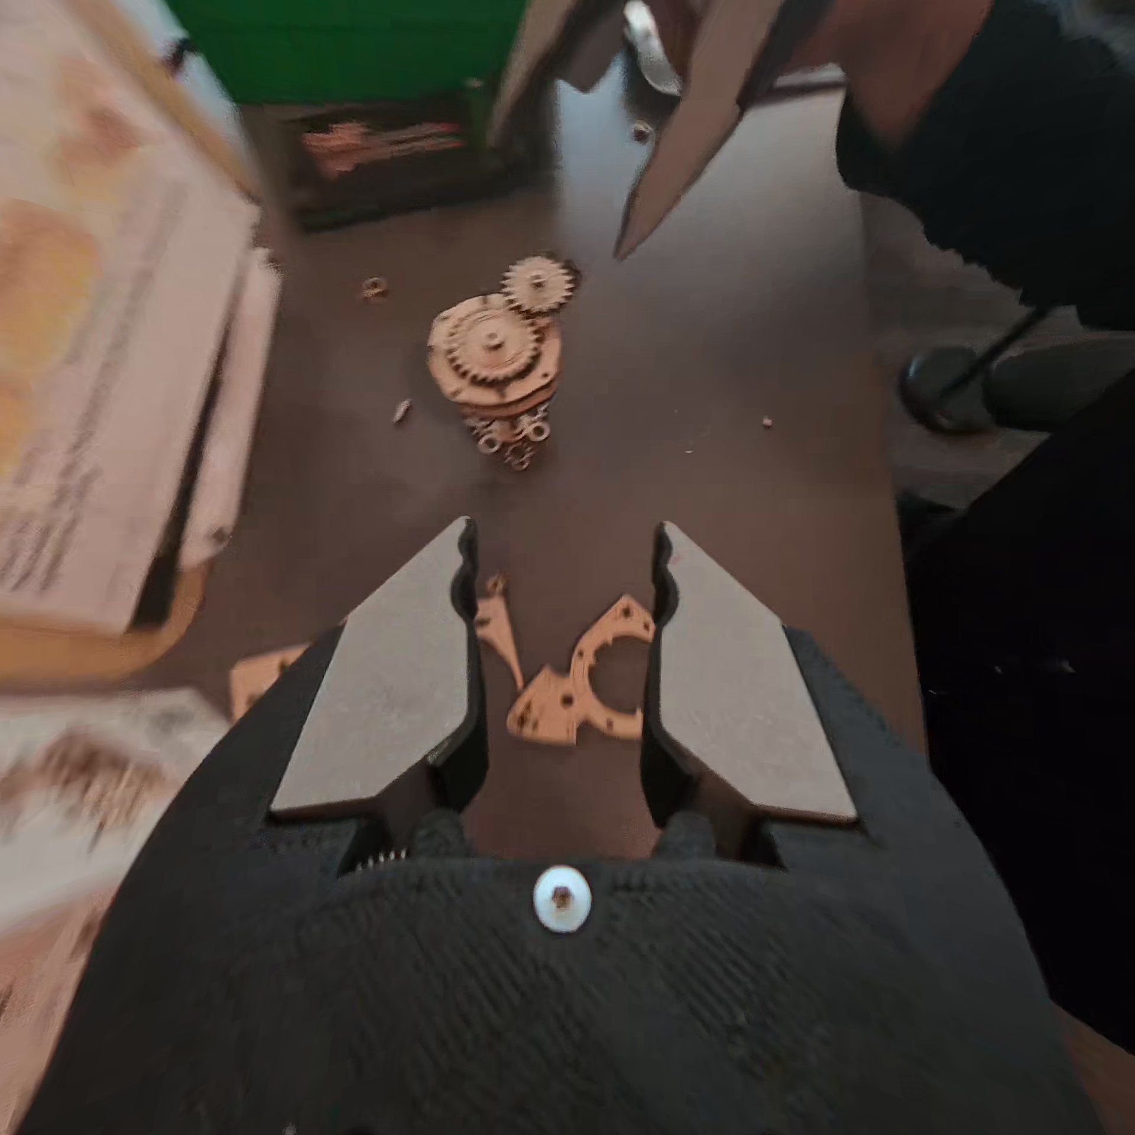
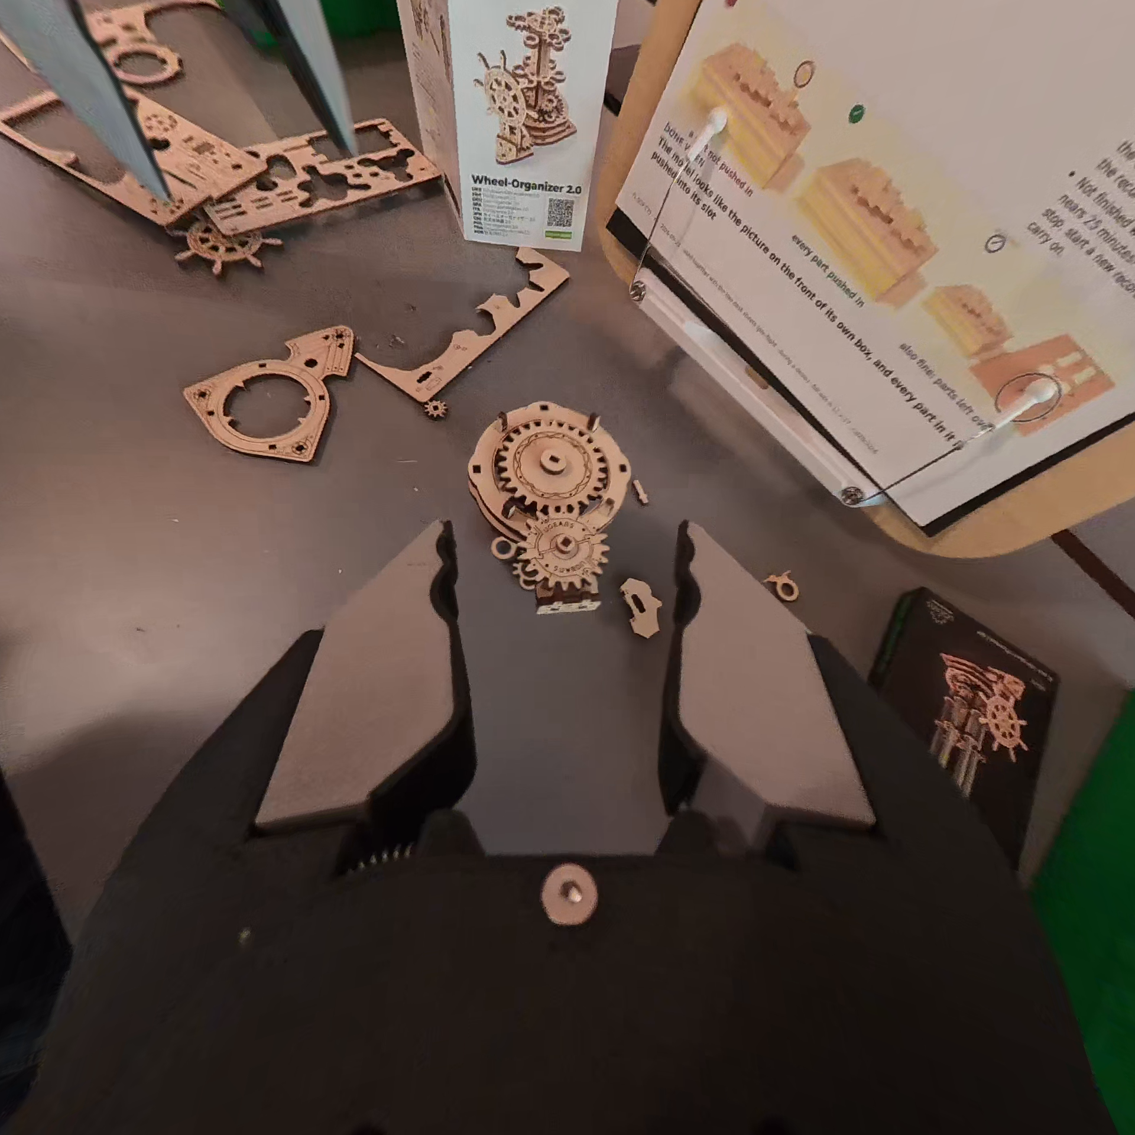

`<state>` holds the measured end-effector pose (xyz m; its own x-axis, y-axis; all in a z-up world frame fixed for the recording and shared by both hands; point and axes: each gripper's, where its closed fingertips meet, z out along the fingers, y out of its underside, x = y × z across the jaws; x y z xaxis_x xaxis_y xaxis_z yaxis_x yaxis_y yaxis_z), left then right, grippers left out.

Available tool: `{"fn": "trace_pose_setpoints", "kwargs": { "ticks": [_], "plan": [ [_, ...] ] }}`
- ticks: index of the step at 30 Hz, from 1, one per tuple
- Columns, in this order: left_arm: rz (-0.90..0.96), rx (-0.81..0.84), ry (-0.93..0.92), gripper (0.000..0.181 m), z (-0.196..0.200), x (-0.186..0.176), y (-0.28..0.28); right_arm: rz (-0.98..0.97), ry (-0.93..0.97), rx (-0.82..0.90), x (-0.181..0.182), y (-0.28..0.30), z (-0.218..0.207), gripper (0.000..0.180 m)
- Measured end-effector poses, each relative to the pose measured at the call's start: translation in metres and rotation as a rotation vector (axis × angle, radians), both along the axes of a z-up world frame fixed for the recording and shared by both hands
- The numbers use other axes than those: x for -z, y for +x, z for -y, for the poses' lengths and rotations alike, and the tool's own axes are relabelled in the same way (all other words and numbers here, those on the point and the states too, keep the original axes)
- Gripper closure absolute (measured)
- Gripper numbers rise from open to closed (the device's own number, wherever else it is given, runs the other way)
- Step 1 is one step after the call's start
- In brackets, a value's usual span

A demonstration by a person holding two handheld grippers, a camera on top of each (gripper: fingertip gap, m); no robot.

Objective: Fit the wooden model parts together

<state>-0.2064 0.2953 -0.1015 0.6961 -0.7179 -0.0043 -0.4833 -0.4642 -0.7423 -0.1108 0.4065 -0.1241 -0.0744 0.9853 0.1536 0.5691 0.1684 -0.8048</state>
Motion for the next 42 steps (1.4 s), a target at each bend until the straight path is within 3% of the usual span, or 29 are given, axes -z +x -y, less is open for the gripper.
{"fn": "trace_pose_setpoints", "kwargs": {
  "ticks": [4,8,10,14,19,28,33,38,42],
  "plan": [
    [-0.137,0.072,-0.023,0.111,-0.06,0.051,0.042,0.059,0.004,0.004,0.024,-0.007,-0.005,0.112],
    [-0.111,0.078,-0.031,0.104,-0.102,0.055,0.047,0.101,-0.001,-0.02,0.041,-0.009,-0.008,0.122],
    [-0.064,0.118,-0.08,0.102,-0.105,0.056,0.051,0.115,0.022,-0.042,0.046,-0.01,-0.008,0.131],
    [-0.079,0.2,-0.129,0.115,-0.104,0.068,0.052,0.142,0.031,-0.114,0.053,-0.009,-0.004,0.144],
    [-0.02,0.261,-0.137,0.13,-0.107,0.066,0.051,0.163,0.059,-0.186,0.054,-0.007,0.0,0.146],
    [0.021,0.3,-0.128,0.13,-0.102,0.068,0.058,0.259,0.258,-0.287,0.055,0.001,-0.002,0.14],
    [0.026,0.319,-0.119,0.126,-0.097,0.069,0.062,0.222,0.14,-0.246,0.05,-0.001,0.002,0.123],
    [0.055,0.327,-0.111,0.126,-0.097,0.069,0.064,0.193,0.058,-0.198,0.049,-0.002,0.006,0.142],
    [0.097,0.327,-0.117,0.128,-0.099,0.069,0.064,0.209,0.124,-0.254,0.049,0.001,0.007,0.143]
  ]
}}
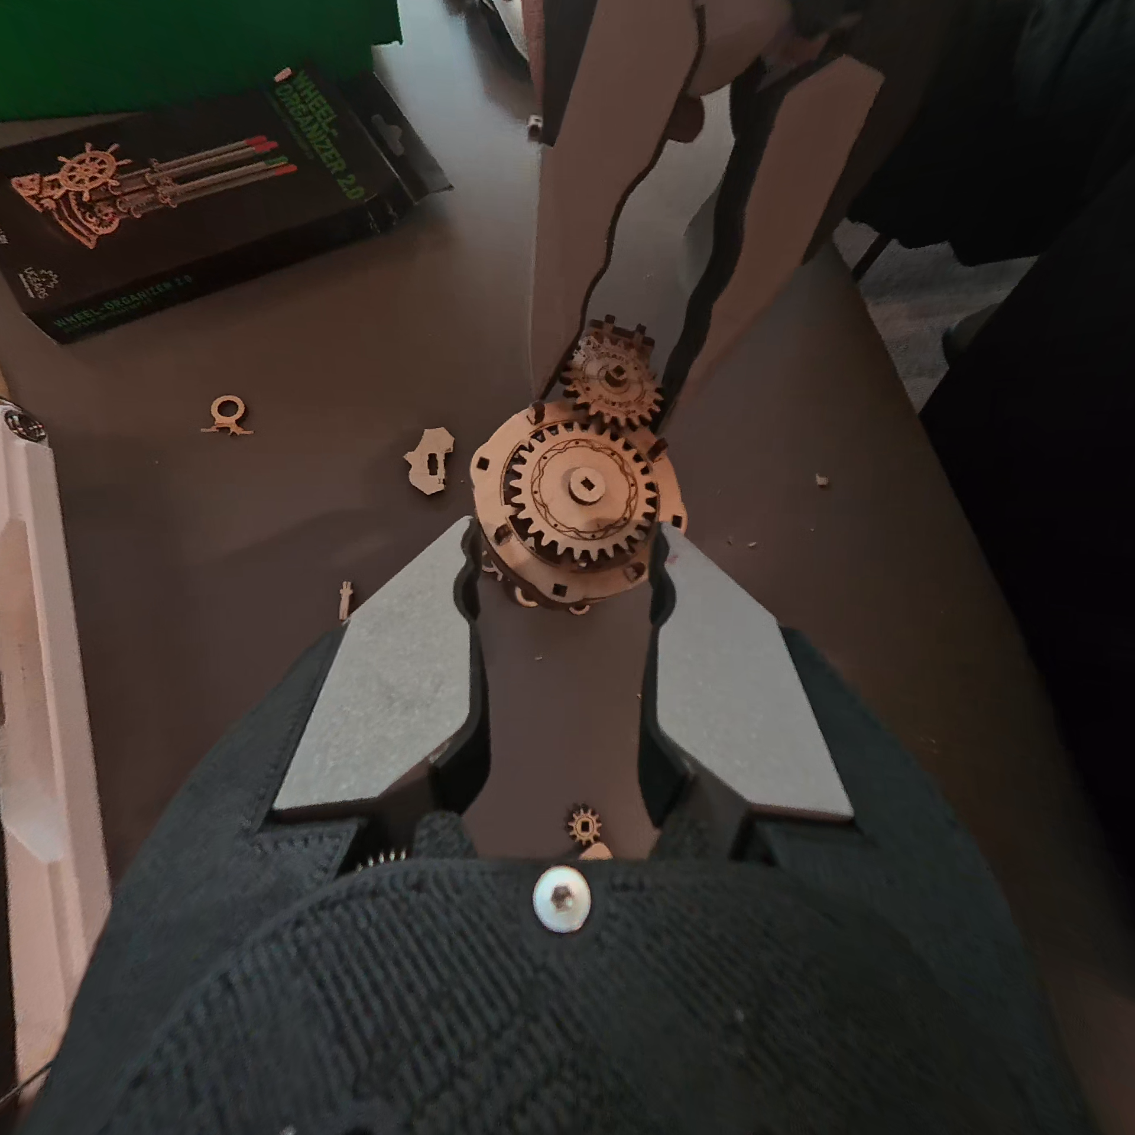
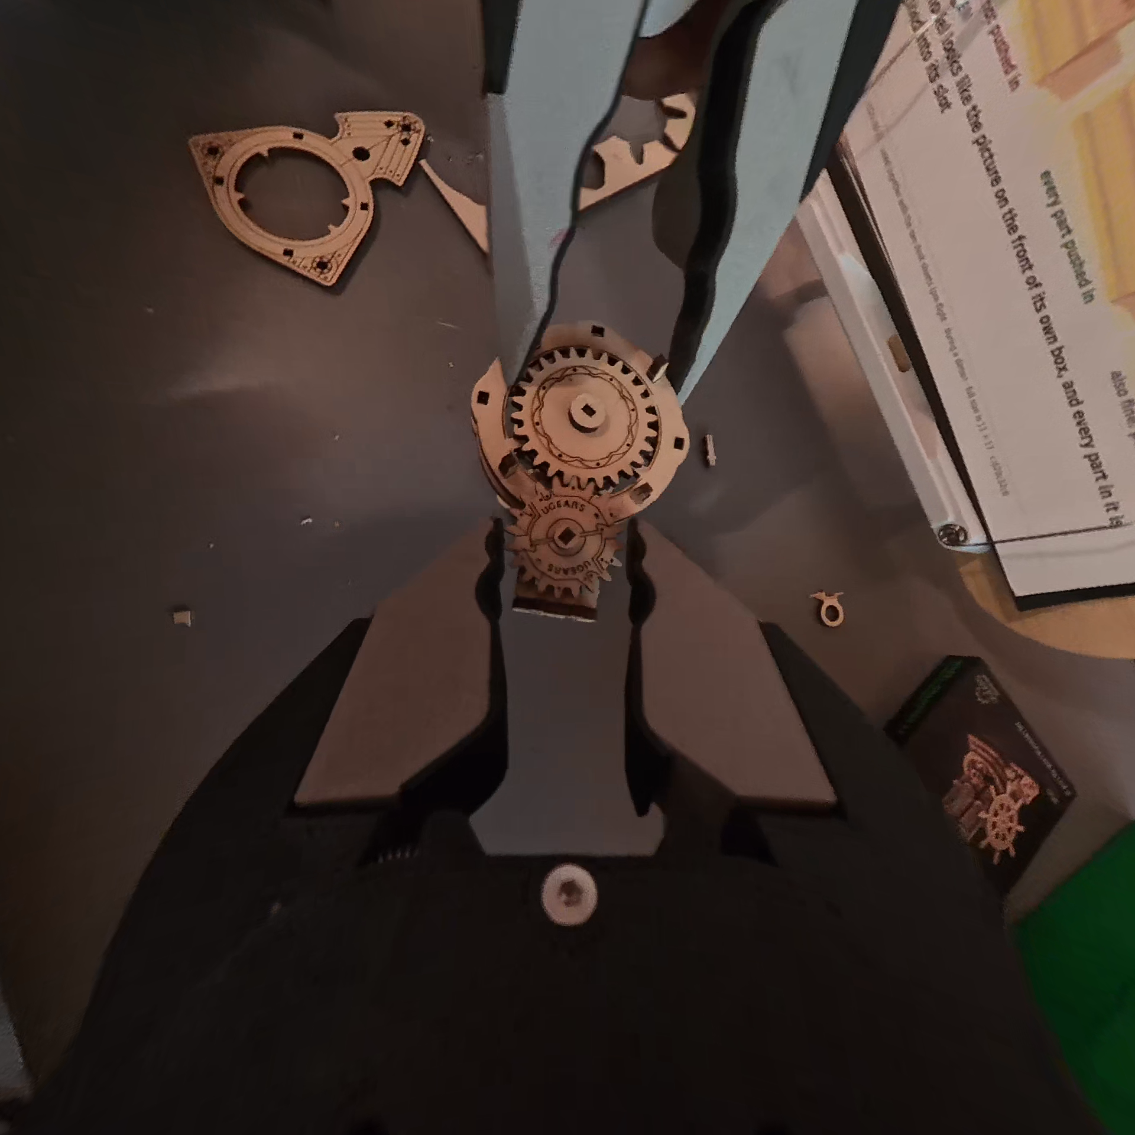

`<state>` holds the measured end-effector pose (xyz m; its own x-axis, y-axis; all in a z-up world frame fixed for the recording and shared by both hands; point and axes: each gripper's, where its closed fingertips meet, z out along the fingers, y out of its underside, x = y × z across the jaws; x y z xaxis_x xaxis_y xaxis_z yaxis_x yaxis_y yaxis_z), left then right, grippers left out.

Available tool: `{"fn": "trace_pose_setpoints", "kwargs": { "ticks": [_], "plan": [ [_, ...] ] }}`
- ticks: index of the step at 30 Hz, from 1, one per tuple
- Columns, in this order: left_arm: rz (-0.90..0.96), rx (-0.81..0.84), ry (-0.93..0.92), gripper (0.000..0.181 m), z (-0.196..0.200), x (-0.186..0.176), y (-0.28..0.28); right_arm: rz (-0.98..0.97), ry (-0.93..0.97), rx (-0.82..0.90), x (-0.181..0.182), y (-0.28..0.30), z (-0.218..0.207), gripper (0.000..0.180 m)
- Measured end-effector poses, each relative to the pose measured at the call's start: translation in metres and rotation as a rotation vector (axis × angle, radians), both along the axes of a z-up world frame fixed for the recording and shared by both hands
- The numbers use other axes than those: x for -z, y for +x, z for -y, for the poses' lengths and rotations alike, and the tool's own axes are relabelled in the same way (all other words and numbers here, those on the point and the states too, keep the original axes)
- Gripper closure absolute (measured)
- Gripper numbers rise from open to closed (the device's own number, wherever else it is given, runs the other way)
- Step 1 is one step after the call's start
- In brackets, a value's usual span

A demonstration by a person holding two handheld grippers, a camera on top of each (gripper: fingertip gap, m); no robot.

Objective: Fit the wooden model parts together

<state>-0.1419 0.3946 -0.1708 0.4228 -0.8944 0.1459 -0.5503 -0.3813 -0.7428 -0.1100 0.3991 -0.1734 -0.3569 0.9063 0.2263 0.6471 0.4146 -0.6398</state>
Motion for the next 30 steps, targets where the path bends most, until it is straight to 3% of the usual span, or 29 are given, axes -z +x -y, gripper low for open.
{"fn": "trace_pose_setpoints", "kwargs": {
  "ticks": [8,13,24,30],
  "plan": [
    [0.045,0.002,-0.048,0.133,-0.001,0.001,-0.001,0.152,0.106,-0.092,0.007,0.006,-0.005,0.144],
    [0.041,0.005,-0.05,0.133,-0.001,0.001,-0.001,0.176,0.07,-0.075,0.008,0.006,-0.007,0.138],
    [0.014,-0.024,-0.044,0.119,-0.002,0.001,-0.003,-0.008,-0.043,0.043,-0.016,0.018,-0.013,0.126],
    [-0.007,-0.111,0.022,0.105,0.002,-0.031,-0.02,-0.161,-0.128,0.167,-0.034,0.033,-0.023,0.125]
  ]
}}
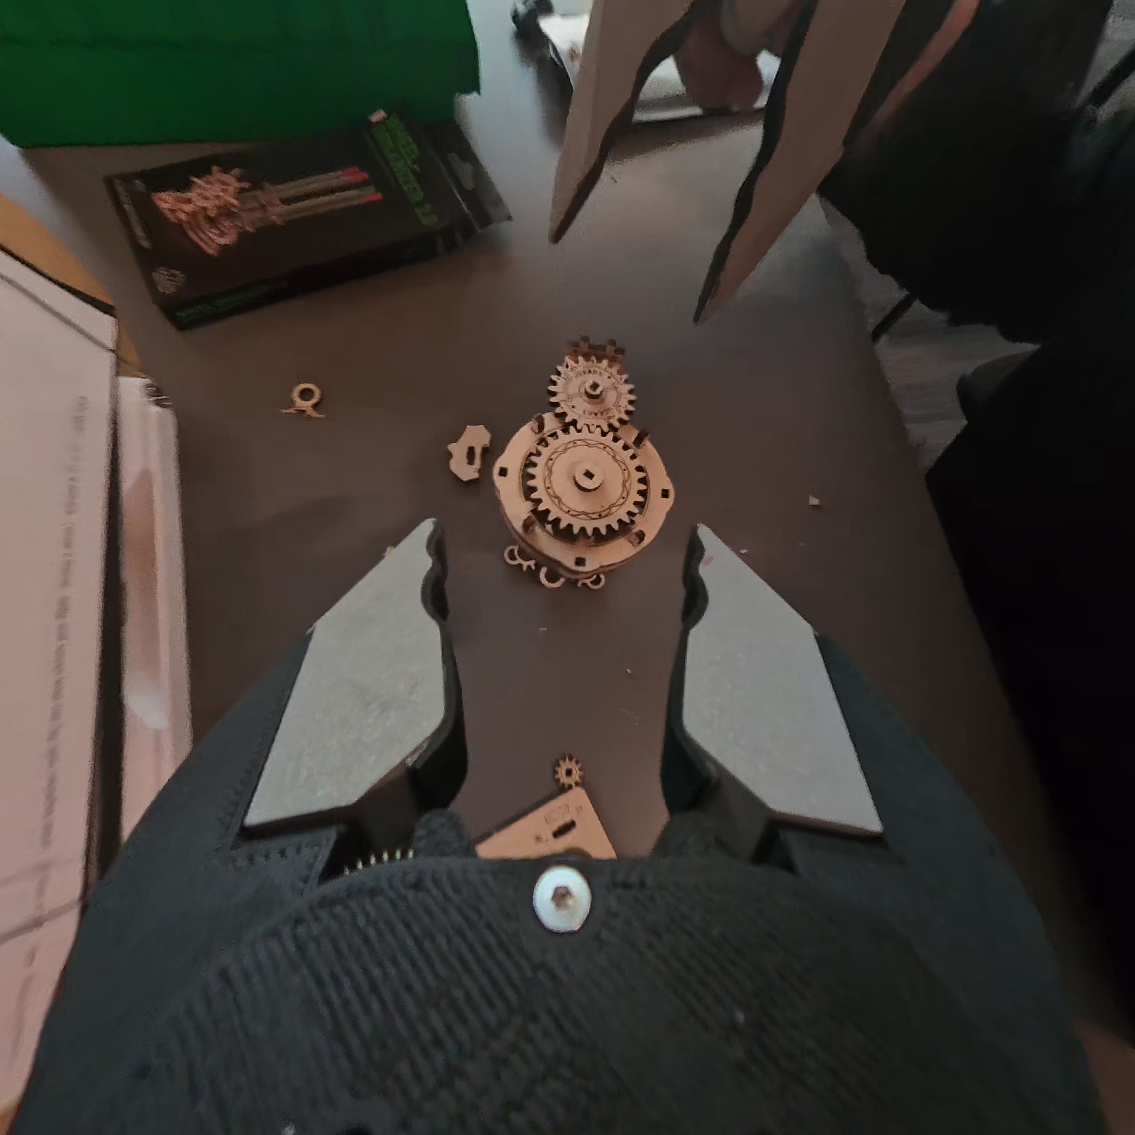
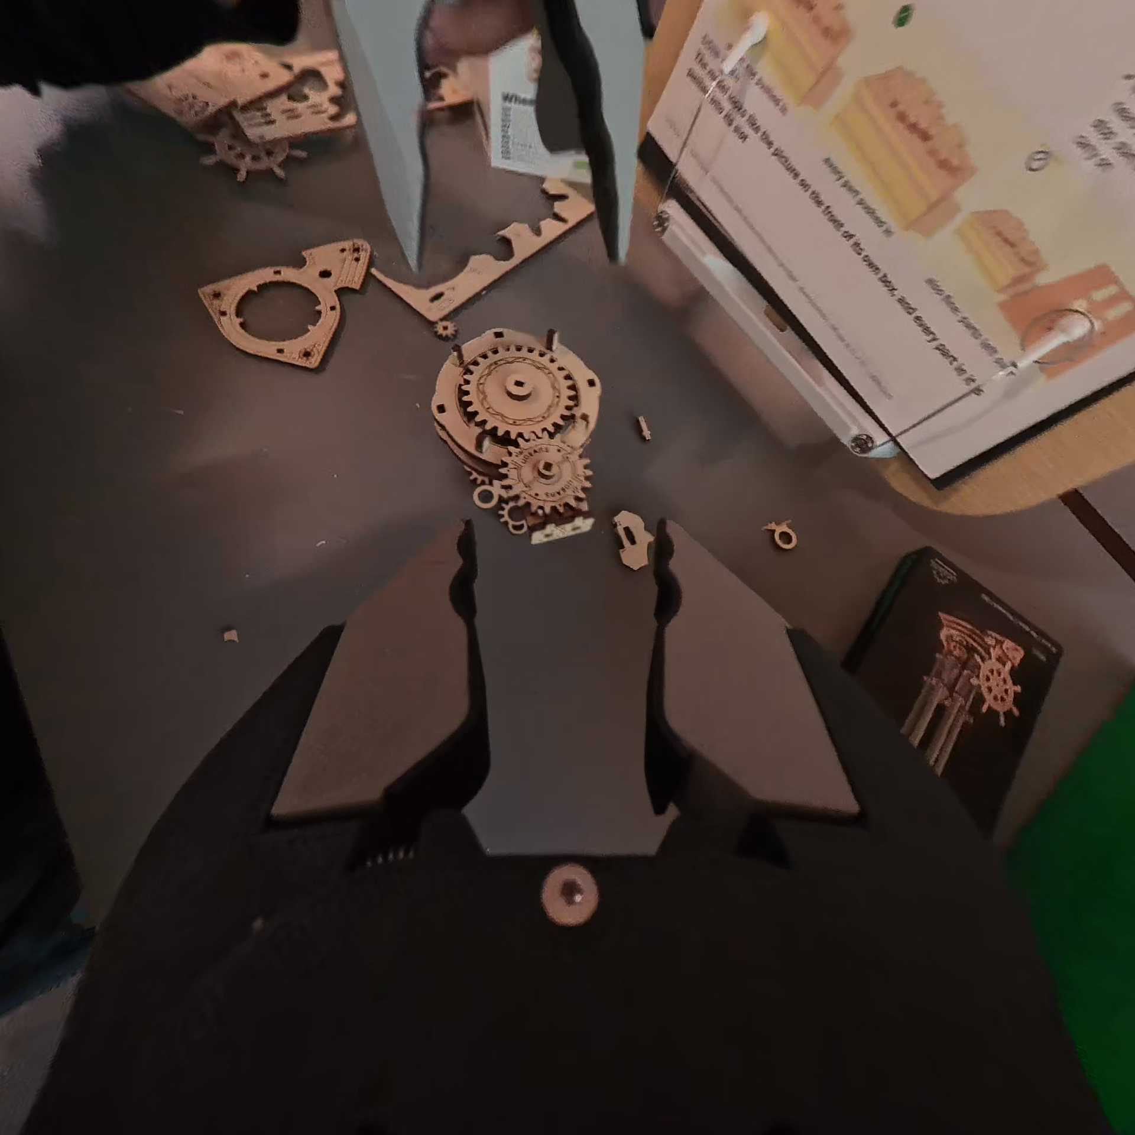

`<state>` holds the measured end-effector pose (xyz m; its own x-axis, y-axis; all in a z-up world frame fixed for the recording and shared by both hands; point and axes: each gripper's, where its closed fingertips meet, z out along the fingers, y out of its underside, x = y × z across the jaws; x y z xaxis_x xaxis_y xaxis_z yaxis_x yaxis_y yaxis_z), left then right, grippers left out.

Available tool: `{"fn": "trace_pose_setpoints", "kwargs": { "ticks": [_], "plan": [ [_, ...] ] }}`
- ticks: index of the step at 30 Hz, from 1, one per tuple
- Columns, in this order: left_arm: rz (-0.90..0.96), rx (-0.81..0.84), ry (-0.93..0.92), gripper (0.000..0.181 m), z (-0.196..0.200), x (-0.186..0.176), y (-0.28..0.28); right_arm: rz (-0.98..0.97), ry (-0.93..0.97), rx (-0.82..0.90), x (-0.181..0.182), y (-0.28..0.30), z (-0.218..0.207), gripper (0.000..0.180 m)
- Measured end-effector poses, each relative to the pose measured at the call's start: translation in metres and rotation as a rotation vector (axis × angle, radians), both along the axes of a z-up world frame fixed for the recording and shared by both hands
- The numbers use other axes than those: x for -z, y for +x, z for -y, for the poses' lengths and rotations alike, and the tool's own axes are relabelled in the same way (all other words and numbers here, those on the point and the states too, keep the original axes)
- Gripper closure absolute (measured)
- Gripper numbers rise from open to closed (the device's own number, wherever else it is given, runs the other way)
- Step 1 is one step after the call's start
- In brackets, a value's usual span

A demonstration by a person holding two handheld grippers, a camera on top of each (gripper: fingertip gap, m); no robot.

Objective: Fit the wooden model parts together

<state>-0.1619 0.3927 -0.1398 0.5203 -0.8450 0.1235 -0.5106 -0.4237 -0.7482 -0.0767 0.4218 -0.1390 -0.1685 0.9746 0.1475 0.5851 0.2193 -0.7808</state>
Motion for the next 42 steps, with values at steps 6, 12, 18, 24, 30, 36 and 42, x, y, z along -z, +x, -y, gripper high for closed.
{"fn": "trace_pose_setpoints", "kwargs": {
  "ticks": [6,12,18,24,30,36,42],
  "plan": [
    [-0.078,-0.236,0.153,0.103,0.046,-0.059,-0.069,-0.098,-0.023,0.087,-0.009,0.014,0.005,0.124],
    [-0.12,-0.534,0.194,0.105,0.126,-0.077,-0.145,-0.134,-0.113,0.156,0.005,0.024,0.016,0.12],
    [-0.139,-0.764,0.134,0.102,0.207,-0.043,-0.204,-0.069,-0.111,0.252,0.042,0.037,0.023,0.114],
    [-0.054,-0.904,0.112,0.101,0.263,-0.017,-0.232,-0.141,-0.196,0.282,0.053,0.042,0.047,0.115],
    [-0.029,-1.027,0.1,0.099,0.297,-0.002,-0.262,-0.18,-0.193,0.24,0.052,0.03,0.074,0.115],
    [-0.102,-1.135,0.134,0.096,0.326,-0.024,-0.311,-0.171,-0.173,0.082,0.023,0.002,0.128,0.114],
    [0.042,-1.068,0.158,0.101,0.295,-0.024,-0.305,-0.111,-0.196,-0.125,0.015,-0.07,0.185,0.111]
  ]
}}
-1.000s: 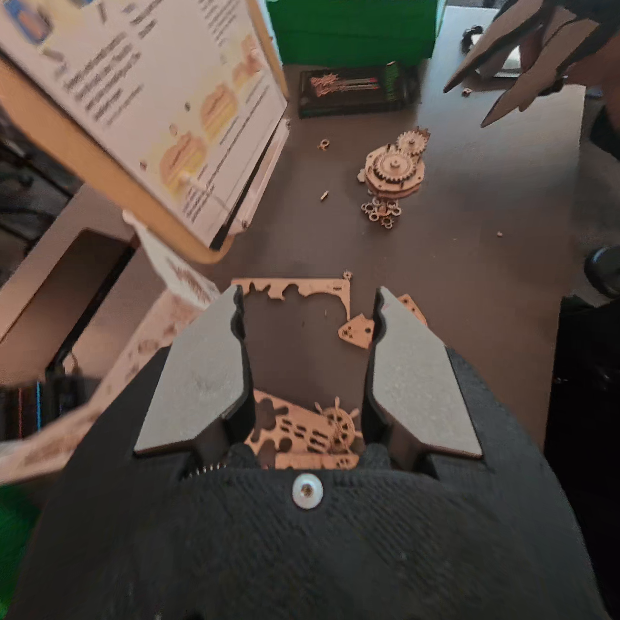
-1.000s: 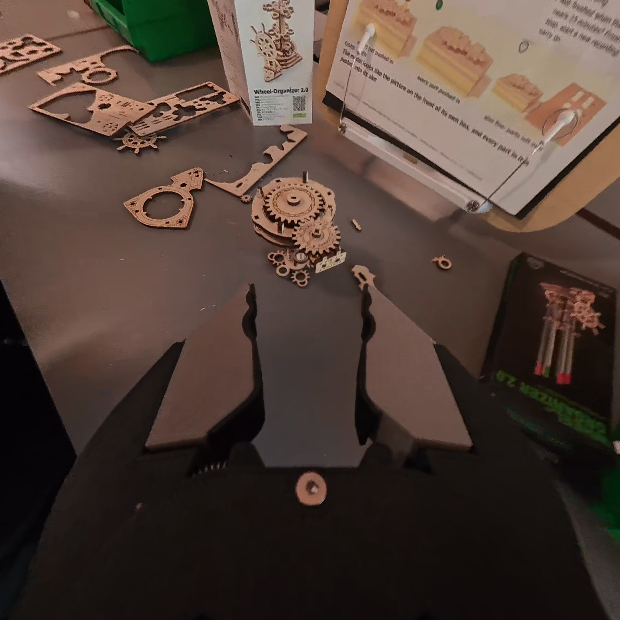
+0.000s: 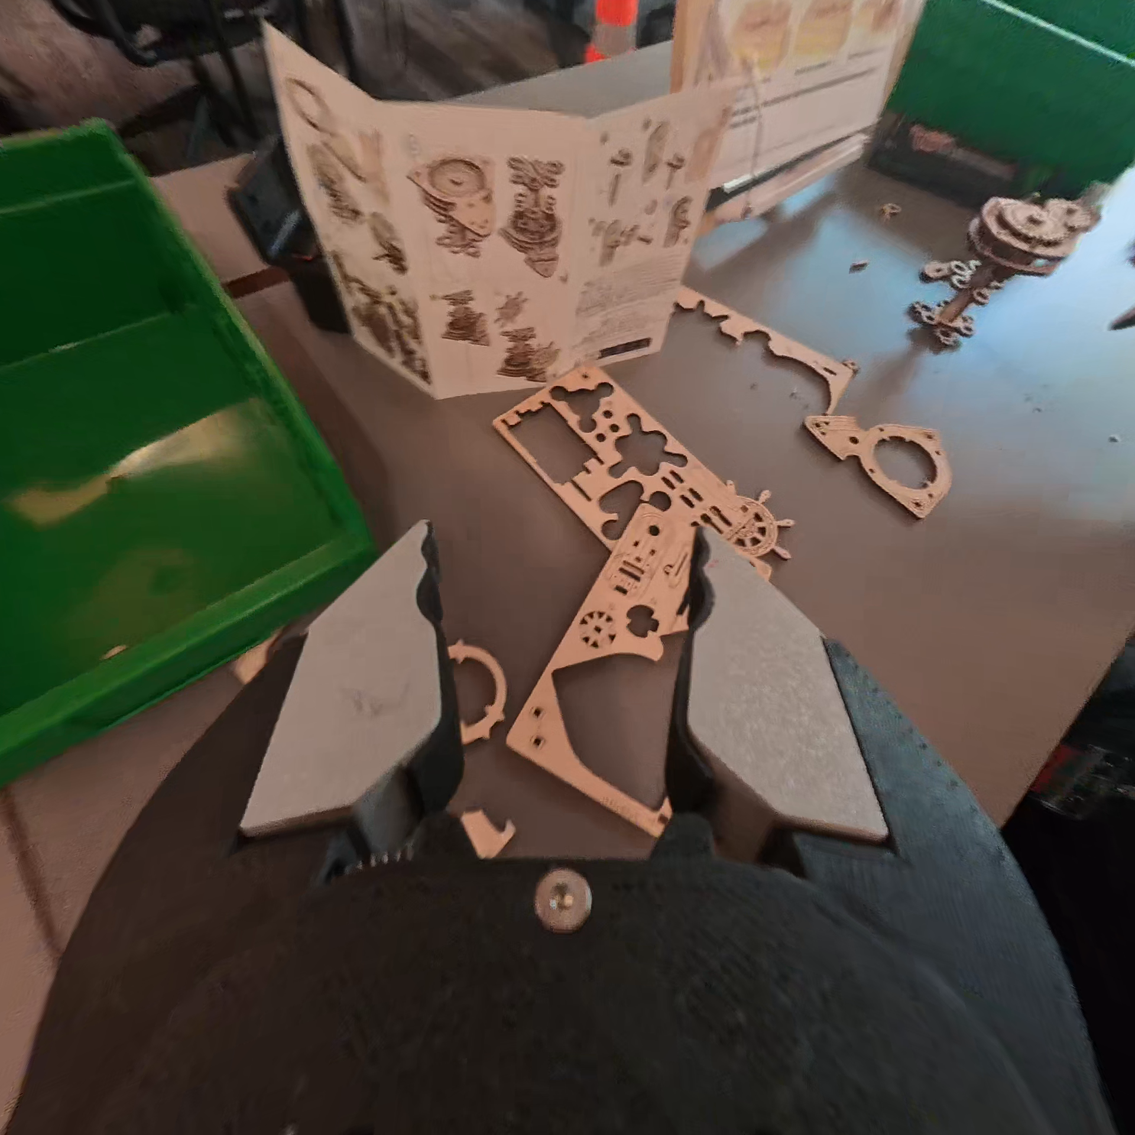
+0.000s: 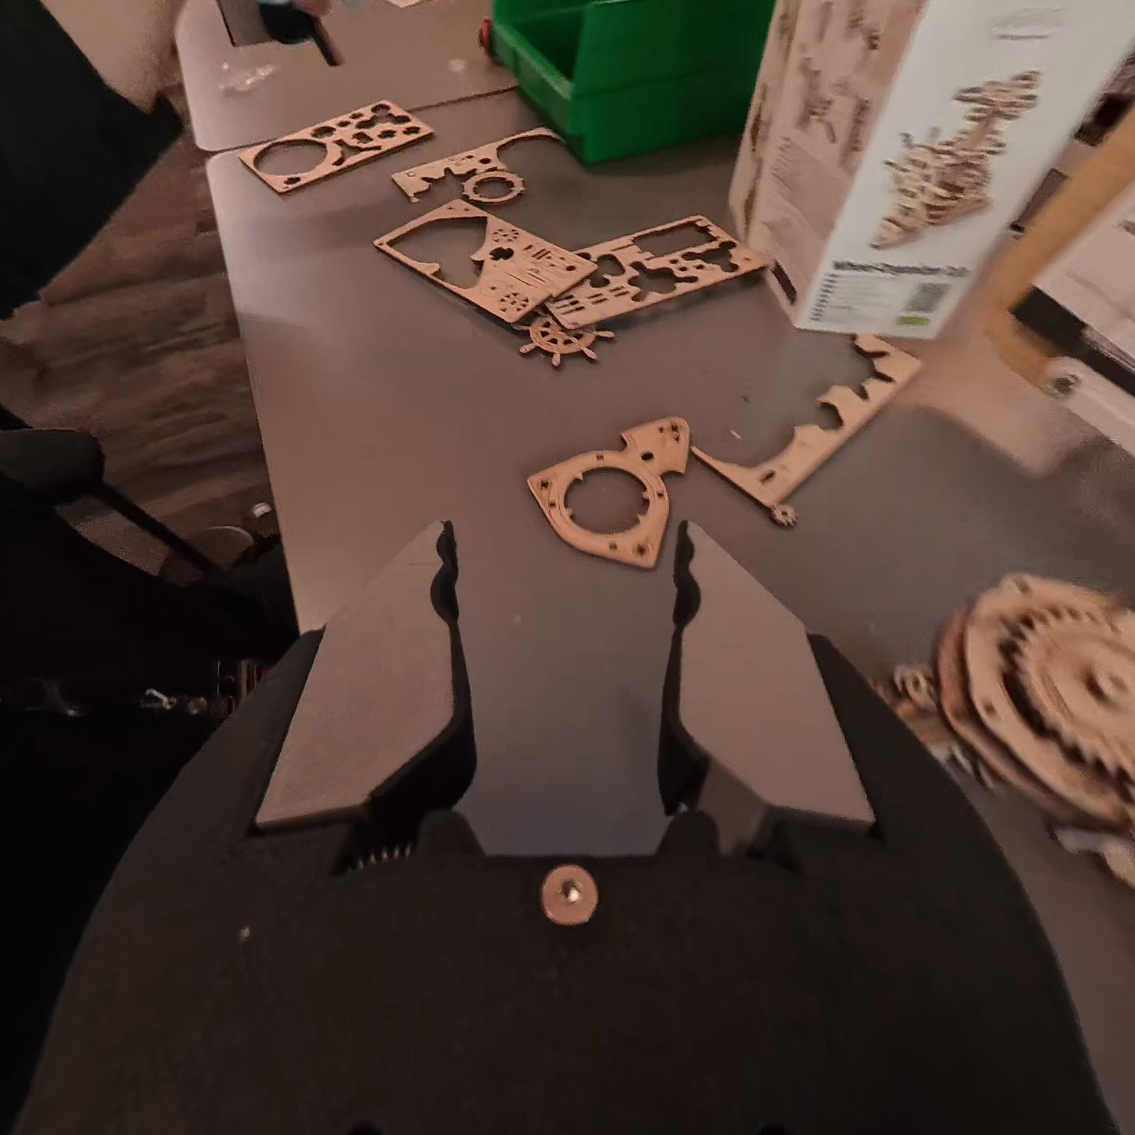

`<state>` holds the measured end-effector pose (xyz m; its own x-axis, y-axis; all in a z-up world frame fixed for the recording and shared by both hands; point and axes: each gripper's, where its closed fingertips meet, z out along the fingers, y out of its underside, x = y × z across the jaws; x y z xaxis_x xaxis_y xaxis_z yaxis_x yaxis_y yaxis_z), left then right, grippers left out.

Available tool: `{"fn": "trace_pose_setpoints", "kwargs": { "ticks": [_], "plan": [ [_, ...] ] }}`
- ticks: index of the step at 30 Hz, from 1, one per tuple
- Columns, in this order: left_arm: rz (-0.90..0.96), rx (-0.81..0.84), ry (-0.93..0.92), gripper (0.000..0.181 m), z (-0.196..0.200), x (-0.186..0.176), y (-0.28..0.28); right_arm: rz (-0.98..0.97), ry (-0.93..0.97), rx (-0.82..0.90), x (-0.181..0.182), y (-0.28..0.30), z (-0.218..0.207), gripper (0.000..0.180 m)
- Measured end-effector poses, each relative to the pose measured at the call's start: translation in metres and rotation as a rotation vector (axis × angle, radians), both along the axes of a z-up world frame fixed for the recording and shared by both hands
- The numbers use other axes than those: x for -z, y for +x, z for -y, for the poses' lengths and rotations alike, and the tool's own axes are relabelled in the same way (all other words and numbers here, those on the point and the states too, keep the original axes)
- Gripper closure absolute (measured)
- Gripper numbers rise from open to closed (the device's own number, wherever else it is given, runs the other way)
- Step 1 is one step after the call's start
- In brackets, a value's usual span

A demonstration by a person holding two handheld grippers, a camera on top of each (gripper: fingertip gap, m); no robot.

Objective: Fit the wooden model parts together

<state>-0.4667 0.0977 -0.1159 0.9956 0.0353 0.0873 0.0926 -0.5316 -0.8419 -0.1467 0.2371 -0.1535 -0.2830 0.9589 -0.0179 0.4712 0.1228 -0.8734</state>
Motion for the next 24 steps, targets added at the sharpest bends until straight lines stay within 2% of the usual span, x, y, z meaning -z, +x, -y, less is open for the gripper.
{"fn": "trace_pose_setpoints", "kwargs": {
  "ticks": [3,7,9,12,14,16,17,20,22,24],
  "plan": [
    [0.0,0.046,-0.011,0.101,-0.036,0.023,0.007,0.0,-0.017,-0.037,0.003,-0.046,0.016,0.113],
    [-0.022,0.109,-0.012,0.103,-0.073,0.048,0.015,0.036,0.021,0.04,0.005,-0.101,0.01,0.118],
    [-0.03,0.13,0.012,0.107,-0.083,0.053,0.015,0.051,0.064,0.046,-0.005,-0.122,0.008,0.117],
    [-0.053,0.145,0.042,0.11,-0.087,0.059,0.009,0.074,0.23,0.076,-0.038,-0.166,-0.006,0.112],
    [-0.05,0.15,0.059,0.107,-0.086,0.054,0.003,0.113,0.376,0.088,-0.063,-0.207,-0.019,0.108],
    [-0.075,0.161,0.091,0.104,-0.084,0.035,-0.004,0.129,0.461,0.068,-0.088,-0.255,-0.024,0.111],
    [-0.117,0.155,0.106,0.103,-0.083,0.022,-0.013,0.153,0.444,0.042,-0.096,-0.277,-0.02,0.115],
    [-0.18,0.119,0.078,0.09,-0.084,-0.013,-0.044,0.315,0.34,0.052,-0.093,-0.339,-0.019,0.108],
    [-0.15,0.113,0.038,0.084,-0.087,-0.022,-0.058,0.471,0.287,0.06,-0.068,-0.362,-0.021,0.126],
    [-0.175,0.117,0.048,0.084,-0.091,-0.03,-0.071,0.639,0.256,-0.047,-0.04,-0.358,-0.011,0.18]
  ]
}}
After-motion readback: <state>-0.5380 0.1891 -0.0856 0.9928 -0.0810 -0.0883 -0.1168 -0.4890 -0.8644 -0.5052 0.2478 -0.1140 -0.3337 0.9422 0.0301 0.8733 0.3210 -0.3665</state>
